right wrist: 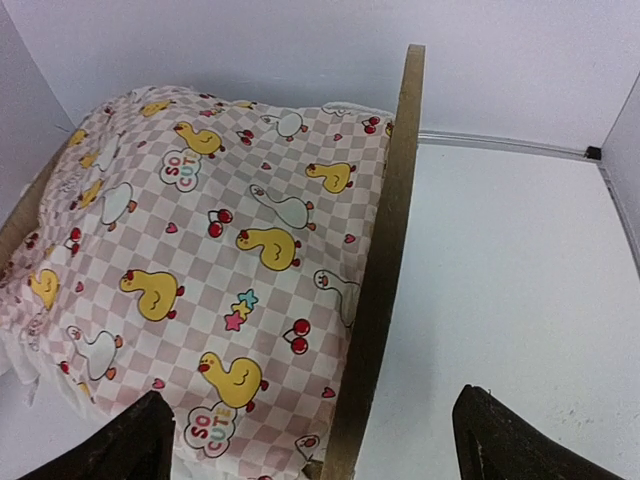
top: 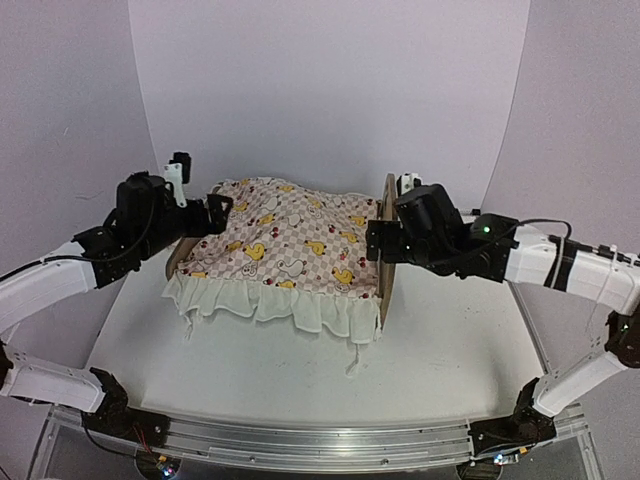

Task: Set up the pet bed

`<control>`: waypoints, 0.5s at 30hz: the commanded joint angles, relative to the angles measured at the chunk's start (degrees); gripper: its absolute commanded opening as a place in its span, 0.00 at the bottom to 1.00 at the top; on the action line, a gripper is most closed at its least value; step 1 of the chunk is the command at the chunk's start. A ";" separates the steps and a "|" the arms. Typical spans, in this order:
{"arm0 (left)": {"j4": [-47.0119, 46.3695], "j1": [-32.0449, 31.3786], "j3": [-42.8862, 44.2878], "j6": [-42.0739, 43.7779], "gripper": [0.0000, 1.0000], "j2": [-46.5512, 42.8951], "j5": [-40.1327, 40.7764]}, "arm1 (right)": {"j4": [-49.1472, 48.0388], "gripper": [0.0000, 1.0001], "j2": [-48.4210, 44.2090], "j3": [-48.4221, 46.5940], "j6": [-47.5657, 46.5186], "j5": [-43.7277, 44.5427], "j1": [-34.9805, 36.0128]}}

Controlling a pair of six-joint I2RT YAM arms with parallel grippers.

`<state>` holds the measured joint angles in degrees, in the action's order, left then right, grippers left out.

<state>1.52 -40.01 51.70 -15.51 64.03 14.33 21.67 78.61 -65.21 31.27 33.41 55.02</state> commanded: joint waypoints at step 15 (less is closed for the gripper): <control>12.70 13.82 -0.82 -3.73 0.99 -9.65 2.06 | 16.91 0.29 10.04 -16.46 -11.02 -12.45 -15.77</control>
<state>13.32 -26.15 50.94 -19.55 55.77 17.15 36.99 91.79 -80.64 26.39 24.43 42.92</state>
